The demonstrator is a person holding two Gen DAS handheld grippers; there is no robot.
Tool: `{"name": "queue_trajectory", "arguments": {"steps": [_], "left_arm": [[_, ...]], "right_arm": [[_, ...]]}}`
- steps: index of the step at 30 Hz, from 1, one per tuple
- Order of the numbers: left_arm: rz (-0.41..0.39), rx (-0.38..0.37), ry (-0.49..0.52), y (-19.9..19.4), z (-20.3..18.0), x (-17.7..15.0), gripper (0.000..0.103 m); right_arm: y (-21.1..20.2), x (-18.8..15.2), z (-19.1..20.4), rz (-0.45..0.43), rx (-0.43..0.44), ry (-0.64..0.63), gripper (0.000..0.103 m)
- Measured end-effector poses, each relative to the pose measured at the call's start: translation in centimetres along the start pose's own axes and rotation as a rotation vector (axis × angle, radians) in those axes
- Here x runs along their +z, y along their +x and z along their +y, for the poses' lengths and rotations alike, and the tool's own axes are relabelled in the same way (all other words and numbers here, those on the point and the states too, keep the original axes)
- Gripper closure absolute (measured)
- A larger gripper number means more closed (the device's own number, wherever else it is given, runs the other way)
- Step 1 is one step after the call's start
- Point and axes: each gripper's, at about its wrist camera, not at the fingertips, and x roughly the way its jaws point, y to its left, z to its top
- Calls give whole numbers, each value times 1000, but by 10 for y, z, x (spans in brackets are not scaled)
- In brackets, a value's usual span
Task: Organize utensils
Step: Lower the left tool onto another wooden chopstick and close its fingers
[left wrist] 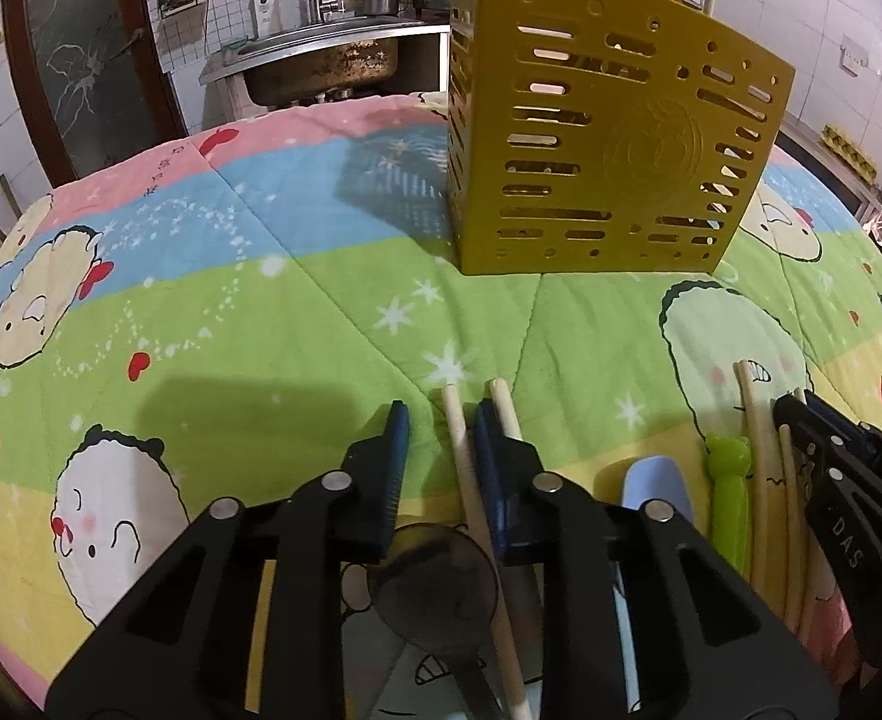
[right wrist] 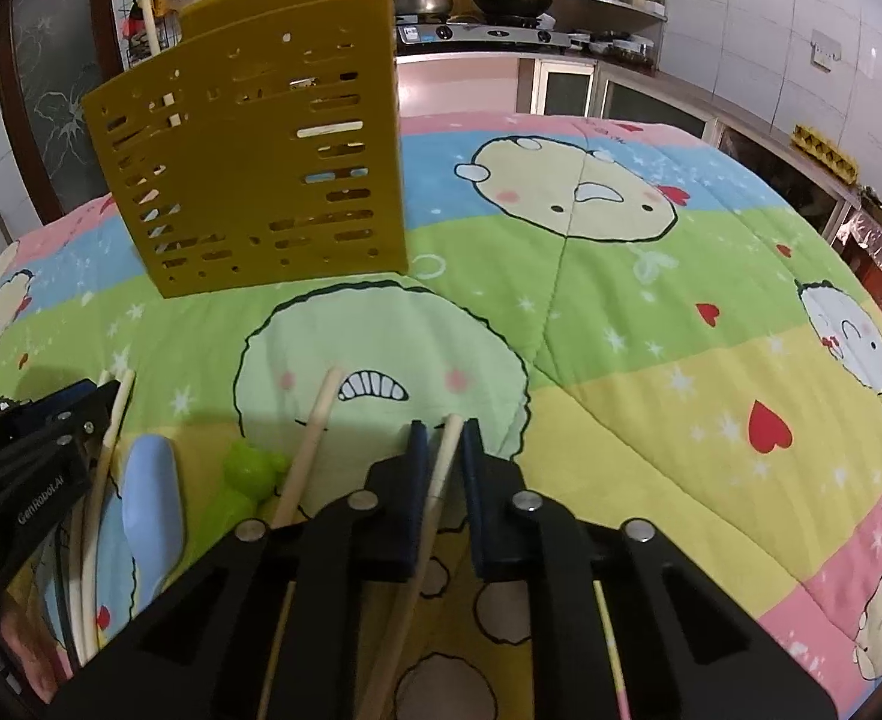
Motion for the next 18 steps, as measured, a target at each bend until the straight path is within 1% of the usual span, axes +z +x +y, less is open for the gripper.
{"name": "queue_trajectory", "arguments": {"steps": [2,4,9,18], "left_arm": [[0,-4,-5,0,1,-1,84],[0,-12,-14,1,2,0,88],[-6,-24,-18,1,4,0,95],[-16,-48,-34,-1,9,0,95]], "right_arm": [[0,0,-2,0,9,18,91],[0,0,-5,1,17,32,92],[-1,0,-4,-6,11,31,94],[-12,-1,-13,-49,56,61,96]]}}
